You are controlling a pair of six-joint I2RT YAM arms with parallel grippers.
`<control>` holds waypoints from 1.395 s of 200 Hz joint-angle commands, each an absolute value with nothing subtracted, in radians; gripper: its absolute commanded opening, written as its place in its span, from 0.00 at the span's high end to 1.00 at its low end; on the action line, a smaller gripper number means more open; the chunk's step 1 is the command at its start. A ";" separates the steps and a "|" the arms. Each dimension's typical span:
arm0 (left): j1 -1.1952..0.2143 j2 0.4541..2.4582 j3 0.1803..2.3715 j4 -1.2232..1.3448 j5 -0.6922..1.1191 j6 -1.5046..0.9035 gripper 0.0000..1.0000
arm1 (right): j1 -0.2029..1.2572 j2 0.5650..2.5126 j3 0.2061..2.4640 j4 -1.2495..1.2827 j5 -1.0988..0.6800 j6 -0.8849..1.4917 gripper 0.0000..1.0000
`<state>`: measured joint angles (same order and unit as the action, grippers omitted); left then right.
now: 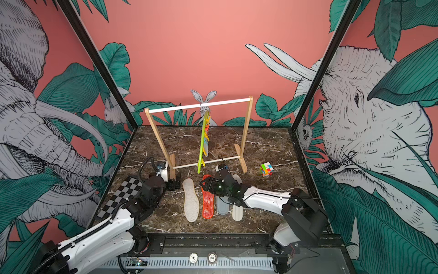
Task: Take the shoe insoles off the hanger
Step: Place the insole at the center of the board, then remove the insole from the hanger.
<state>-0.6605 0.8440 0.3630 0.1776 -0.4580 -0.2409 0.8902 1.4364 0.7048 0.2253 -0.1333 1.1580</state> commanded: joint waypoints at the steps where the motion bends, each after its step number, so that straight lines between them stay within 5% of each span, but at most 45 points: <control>1: -0.661 0.856 0.397 0.245 -0.469 -0.225 0.01 | 0.866 1.373 0.703 0.125 -0.074 1.090 0.32; 155: -0.640 1.013 0.428 0.472 -0.404 -0.222 0.01 | 0.688 1.203 0.790 -0.092 0.052 0.810 0.26; 279: -0.588 1.169 0.508 0.518 -0.377 -0.284 0.00 | 0.542 1.234 0.882 -0.170 -0.104 0.750 0.22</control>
